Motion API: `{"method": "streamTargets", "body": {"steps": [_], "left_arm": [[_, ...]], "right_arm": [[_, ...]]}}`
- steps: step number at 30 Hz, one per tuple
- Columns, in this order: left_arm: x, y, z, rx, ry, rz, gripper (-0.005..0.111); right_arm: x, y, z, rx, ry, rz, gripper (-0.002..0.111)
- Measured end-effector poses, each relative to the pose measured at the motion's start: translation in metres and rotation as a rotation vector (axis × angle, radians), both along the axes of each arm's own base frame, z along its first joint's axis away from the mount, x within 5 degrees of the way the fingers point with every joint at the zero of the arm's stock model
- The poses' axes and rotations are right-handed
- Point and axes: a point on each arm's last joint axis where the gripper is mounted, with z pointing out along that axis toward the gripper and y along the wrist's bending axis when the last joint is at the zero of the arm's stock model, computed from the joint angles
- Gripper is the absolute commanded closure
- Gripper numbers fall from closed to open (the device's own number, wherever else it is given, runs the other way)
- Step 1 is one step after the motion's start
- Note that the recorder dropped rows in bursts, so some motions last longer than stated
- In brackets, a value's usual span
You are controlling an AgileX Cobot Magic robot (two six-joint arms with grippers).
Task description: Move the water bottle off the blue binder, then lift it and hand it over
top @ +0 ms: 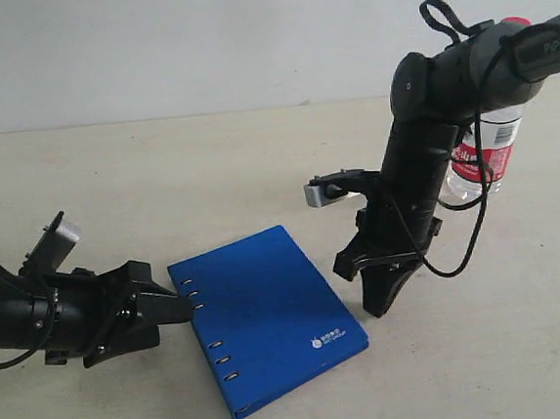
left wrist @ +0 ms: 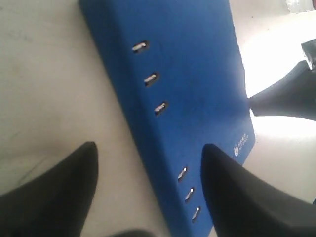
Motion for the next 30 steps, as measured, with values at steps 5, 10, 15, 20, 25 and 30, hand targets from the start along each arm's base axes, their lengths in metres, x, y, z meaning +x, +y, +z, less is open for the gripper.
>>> {"method": "streamTargets", "body": {"steps": [5,10,15,20,25,30], "left_arm": [[0.000,-0.004,-0.009,-0.012,0.043,-0.004,0.049],[0.012,-0.019,-0.014,-0.071,0.053,-0.044,0.049],[0.025,-0.028,-0.014,-0.111,0.035,-0.076,0.049],[0.029,-0.027,-0.006,-0.088,-0.003,-0.086,0.049],[0.029,-0.029,0.001,-0.116,-0.035,-0.105,0.049],[0.029,-0.030,0.002,-0.128,-0.041,-0.114,0.049]], "right_arm": [[-0.009,0.004,-0.002,0.070,0.059,0.005,0.107],[-0.021,0.022,0.003,0.193,0.119,0.061,0.107],[-0.041,0.055,0.011,0.257,0.123,0.164,0.107],[-0.045,0.057,0.024,0.229,0.072,0.212,0.107],[-0.032,0.025,0.027,-0.214,-0.077,0.092,0.107],[-0.016,0.003,0.037,-0.412,-0.242,-0.016,0.107]]}}
